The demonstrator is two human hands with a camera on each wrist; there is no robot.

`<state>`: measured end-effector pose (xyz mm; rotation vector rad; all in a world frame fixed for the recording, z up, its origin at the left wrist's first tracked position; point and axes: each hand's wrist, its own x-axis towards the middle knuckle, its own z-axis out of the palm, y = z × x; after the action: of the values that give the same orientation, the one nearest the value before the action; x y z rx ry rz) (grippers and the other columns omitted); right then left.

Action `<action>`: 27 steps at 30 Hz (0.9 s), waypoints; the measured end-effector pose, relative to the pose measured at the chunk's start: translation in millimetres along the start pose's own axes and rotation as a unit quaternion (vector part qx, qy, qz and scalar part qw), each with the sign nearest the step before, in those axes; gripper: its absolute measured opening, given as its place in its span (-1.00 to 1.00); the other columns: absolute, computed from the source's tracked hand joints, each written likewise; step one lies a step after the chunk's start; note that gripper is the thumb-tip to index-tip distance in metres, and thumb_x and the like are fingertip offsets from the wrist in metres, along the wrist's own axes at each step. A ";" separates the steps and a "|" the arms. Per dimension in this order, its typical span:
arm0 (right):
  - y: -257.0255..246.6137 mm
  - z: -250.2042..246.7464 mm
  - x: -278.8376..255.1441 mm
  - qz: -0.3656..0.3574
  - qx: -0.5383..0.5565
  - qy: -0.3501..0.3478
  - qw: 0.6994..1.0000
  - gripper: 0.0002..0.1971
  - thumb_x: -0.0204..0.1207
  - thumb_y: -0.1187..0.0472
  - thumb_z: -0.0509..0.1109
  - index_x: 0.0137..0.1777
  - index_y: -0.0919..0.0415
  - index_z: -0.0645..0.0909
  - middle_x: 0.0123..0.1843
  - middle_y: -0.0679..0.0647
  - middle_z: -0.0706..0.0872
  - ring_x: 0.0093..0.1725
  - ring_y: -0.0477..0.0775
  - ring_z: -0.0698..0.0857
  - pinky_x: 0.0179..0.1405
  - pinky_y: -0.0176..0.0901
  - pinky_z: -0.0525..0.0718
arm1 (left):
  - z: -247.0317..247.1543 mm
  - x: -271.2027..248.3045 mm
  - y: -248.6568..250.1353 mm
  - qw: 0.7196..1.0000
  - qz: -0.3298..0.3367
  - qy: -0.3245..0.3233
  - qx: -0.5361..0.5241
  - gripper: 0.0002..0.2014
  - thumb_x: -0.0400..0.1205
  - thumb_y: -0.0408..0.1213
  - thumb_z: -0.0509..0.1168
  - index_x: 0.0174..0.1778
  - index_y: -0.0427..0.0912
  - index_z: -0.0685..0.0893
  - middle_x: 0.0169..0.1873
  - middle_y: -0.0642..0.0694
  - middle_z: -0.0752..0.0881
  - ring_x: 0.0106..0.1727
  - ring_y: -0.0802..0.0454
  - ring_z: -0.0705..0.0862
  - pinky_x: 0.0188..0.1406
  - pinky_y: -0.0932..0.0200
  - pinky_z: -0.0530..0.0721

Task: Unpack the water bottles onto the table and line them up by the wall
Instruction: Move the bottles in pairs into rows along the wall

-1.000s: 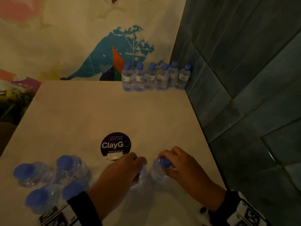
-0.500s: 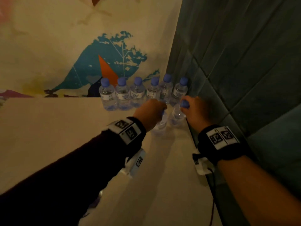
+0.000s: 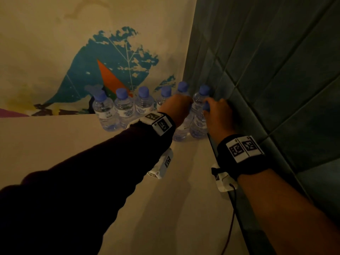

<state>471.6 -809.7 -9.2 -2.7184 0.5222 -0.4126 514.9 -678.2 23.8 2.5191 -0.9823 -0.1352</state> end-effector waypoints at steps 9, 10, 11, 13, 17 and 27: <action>-2.3 -3.2 -0.9 0.002 -0.017 -0.009 1.000 -0.69 0.57 0.28 0.28 0.30 0.17 0.49 0.25 0.41 0.55 0.21 0.46 0.57 0.24 0.30 0.59 | 11.6 10.3 -7.4 0.997 -0.057 0.047 0.007 -0.73 0.60 -0.39 0.20 0.22 -0.21 0.58 0.17 -0.33 0.67 0.15 -0.28 0.65 0.16 -0.17 0.66; -3.2 -5.3 -3.8 0.004 -0.015 -0.010 1.000 -0.65 0.55 0.26 0.31 0.34 0.13 0.46 0.28 0.40 0.52 0.23 0.45 0.56 0.25 0.32 0.59 | 11.1 7.9 -6.6 0.997 -0.062 0.044 0.005 -0.72 0.59 -0.40 0.21 0.22 -0.22 0.57 0.17 -0.33 0.66 0.15 -0.29 0.65 0.15 -0.17 0.66; -4.2 -7.8 -7.8 0.004 -0.014 -0.007 1.000 -0.58 0.53 0.24 0.35 0.38 0.08 0.42 0.31 0.40 0.49 0.24 0.46 0.55 0.25 0.34 0.58 | 8.9 3.3 -5.1 0.997 -0.064 0.044 0.002 -0.71 0.58 -0.39 0.23 0.23 -0.23 0.56 0.18 -0.33 0.66 0.15 -0.29 0.65 0.15 -0.17 0.66; -7.9 -15.2 -21.7 -0.002 -0.004 0.011 1.000 -0.48 0.50 0.21 0.39 0.45 0.04 0.35 0.32 0.40 0.46 0.24 0.45 0.53 0.24 0.33 0.57 | 0.9 -14.1 0.1 0.997 -0.062 0.049 -0.011 -0.67 0.56 -0.37 0.27 0.27 -0.24 0.52 0.21 -0.34 0.63 0.18 -0.30 0.63 0.16 -0.14 0.64; -22.1 -32.6 -76.8 -0.025 0.052 0.016 0.998 -0.41 0.51 0.15 0.39 0.51 0.08 0.27 0.34 0.39 0.45 0.25 0.38 0.52 0.24 0.17 0.54 | -20.2 -88.2 17.8 0.994 -0.057 0.078 -0.052 -0.60 0.58 -0.30 0.27 0.36 -0.19 0.47 0.28 -0.34 0.58 0.26 -0.31 0.57 0.20 -0.14 0.57; -96.9 -68.2 -274.2 -0.124 0.094 -0.119 0.981 -0.50 0.52 0.03 0.32 0.45 -0.01 0.35 0.24 0.14 0.52 0.02 0.11 0.64 -0.09 -0.09 0.62 | -63.7 -389.5 34.5 0.973 -0.179 0.118 -0.089 -0.62 0.60 -0.07 0.10 0.35 0.04 0.49 0.28 -0.05 0.63 0.23 0.01 0.64 0.22 0.12 0.66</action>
<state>233.6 -633.5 30.0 -2.6052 0.0742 -0.1803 219.0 -419.1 71.0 2.4494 -0.3999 -0.0280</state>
